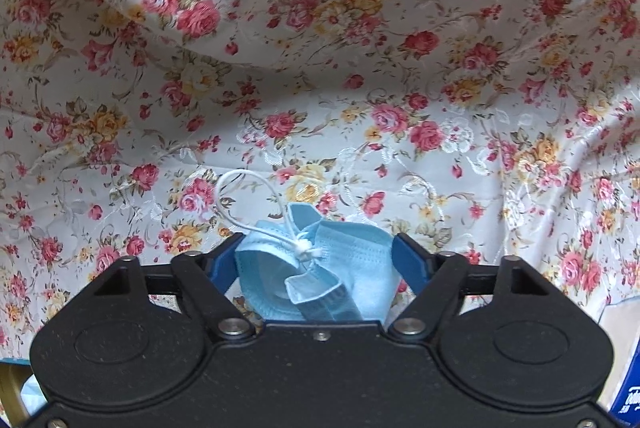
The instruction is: Organize soft objects
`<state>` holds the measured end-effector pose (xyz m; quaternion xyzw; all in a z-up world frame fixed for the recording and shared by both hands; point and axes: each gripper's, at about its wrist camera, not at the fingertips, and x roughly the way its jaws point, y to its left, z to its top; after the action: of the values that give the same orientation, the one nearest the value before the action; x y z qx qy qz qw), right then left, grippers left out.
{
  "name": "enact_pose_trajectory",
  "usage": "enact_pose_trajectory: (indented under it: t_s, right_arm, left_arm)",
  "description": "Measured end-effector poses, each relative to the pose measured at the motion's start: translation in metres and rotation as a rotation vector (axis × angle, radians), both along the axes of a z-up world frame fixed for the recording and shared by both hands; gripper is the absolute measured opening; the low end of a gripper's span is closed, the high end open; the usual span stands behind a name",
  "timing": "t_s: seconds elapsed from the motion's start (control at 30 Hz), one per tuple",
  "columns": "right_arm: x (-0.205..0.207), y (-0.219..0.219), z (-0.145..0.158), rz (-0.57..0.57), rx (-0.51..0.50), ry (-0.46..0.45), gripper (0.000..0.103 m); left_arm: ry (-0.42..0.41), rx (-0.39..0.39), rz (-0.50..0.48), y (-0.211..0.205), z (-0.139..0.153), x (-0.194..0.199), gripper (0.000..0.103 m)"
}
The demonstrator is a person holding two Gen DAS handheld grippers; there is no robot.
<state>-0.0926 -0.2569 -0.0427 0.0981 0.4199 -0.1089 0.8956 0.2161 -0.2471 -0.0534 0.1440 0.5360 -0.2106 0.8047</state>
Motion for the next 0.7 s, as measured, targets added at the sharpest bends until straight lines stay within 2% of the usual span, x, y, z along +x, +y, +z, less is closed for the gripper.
enact_pose_trajectory:
  t_s: [0.1, 0.13, 0.2, 0.53, 0.7]
  right_arm:
    - [-0.012, -0.003, 0.007, -0.031, 0.007, -0.006, 0.021]
    - [-0.016, -0.004, 0.009, -0.041, 0.008, -0.005, 0.021]
    - [-0.027, -0.005, 0.013, -0.066, 0.007, -0.001, 0.021]
    - [-0.070, -0.009, 0.020, -0.176, -0.042, 0.044, 0.021]
    - [-0.081, -0.010, 0.018, -0.195, -0.029, 0.059, 0.023]
  left_arm:
    - [0.000, -0.012, -0.012, -0.001, 0.003, -0.002, 0.066]
    - [0.000, -0.017, -0.015, -0.003, 0.004, -0.004, 0.061]
    - [0.000, -0.020, -0.025, -0.003, 0.006, -0.007, 0.058]
    - [-0.003, -0.077, -0.119, -0.027, 0.024, -0.043, 0.058]
    - [0.005, -0.117, -0.195, -0.036, 0.040, -0.070, 0.059]
